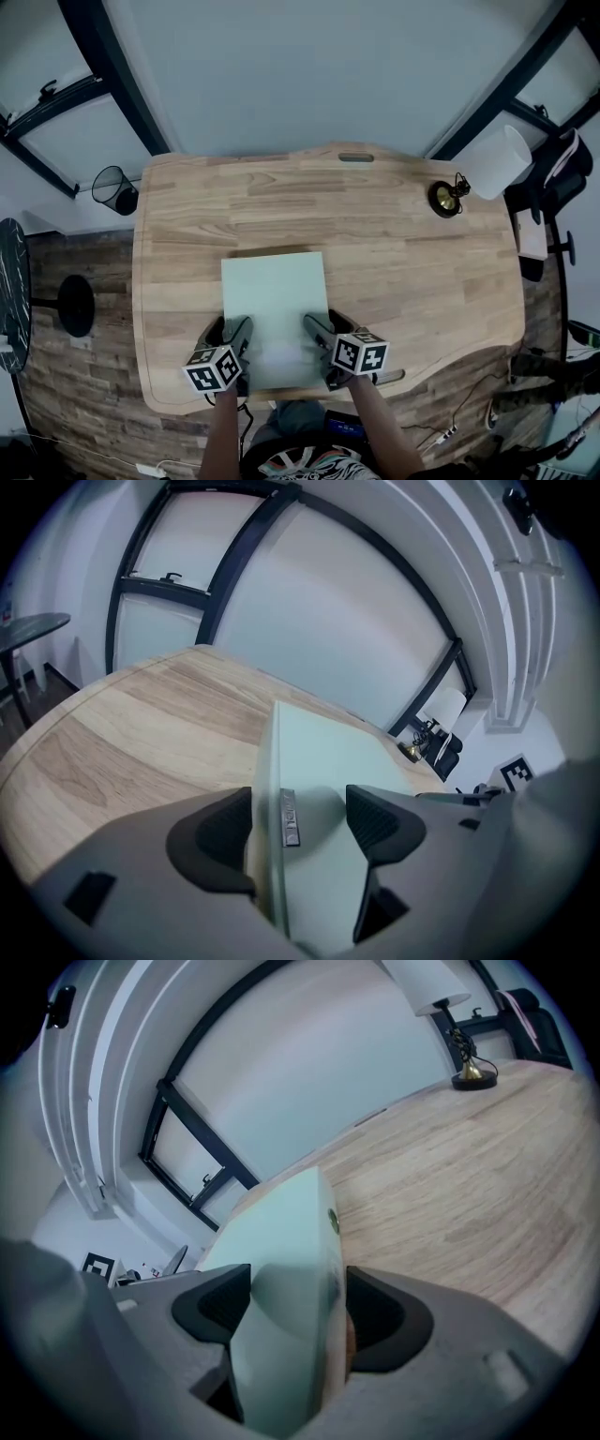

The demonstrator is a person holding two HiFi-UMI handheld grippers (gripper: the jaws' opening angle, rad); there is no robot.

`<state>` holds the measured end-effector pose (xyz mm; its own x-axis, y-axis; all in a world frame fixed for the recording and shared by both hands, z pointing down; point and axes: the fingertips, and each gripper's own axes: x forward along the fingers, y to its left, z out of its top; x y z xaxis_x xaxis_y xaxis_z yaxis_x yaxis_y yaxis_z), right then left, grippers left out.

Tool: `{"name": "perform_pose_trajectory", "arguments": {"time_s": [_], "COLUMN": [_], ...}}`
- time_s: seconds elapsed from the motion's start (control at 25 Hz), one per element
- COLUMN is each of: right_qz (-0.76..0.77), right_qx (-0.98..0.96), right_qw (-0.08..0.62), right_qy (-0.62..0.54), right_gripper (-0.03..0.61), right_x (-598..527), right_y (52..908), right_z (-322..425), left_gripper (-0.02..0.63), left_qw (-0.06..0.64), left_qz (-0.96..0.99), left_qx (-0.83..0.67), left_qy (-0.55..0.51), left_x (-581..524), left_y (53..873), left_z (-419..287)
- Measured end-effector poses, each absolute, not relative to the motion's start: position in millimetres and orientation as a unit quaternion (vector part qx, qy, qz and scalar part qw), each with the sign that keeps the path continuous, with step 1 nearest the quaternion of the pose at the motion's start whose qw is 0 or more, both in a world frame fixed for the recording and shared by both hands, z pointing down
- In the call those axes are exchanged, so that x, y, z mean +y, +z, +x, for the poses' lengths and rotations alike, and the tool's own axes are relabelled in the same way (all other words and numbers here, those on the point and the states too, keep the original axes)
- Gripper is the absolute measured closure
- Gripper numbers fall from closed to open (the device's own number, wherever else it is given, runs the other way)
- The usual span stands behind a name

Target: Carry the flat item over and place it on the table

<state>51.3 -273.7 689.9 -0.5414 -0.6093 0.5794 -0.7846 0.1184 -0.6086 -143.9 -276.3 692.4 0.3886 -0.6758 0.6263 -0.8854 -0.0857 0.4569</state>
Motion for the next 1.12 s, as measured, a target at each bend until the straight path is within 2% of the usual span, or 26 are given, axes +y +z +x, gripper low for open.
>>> {"name": "perform_pose_trajectory", "arguments": {"time_s": [0.16,0.36,0.48,0.56,0.64,0.68,0.84,0.88,0.96,1.12], "right_qz": [0.495,0.507,0.51,0.515,0.521,0.522,0.541,0.549,0.561,0.569], "right_qx": [-0.737,-0.748,-0.748,-0.749,-0.753,-0.757,-0.768,-0.769,-0.769,-0.769], "right_qw": [0.066,0.074,0.044,0.032,0.028,0.026,0.069,0.085,0.1,0.087], "right_qy": [0.456,0.422,0.424,0.416,0.4,0.392,0.336,0.317,0.29,0.278], "right_gripper": [0.272,0.273,0.323,0.381,0.473,0.574,0.574,0.574,0.574,0.574], "right_x": [-276,-271,-268,-268,-265,-263,-254,-252,-247,-237], "right_y": [674,661,650,643,636,632,624,622,616,600], "right_z": [61,66,67,69,72,73,77,79,80,77], "left_gripper": [0.313,0.313,0.313,0.32,0.387,0.418,0.561,0.578,0.589,0.6], "left_qw": [0.384,0.37,0.352,0.341,0.333,0.33,0.318,0.316,0.313,0.309], "left_qz": [0.726,0.728,0.735,0.737,0.735,0.735,0.734,0.735,0.741,0.749], "left_qx": [-0.56,-0.568,-0.571,-0.576,-0.585,-0.588,-0.594,-0.595,-0.59,-0.582], "left_qy": [0.108,0.101,0.101,0.09,0.077,0.075,0.078,0.075,0.069,0.065], "left_x": [-275,-270,-267,-266,-263,-261,-252,-251,-248,-241], "left_y": [680,667,657,649,643,641,631,627,620,607], "left_z": [-151,-156,-155,-156,-160,-163,-170,-171,-170,-168]}}
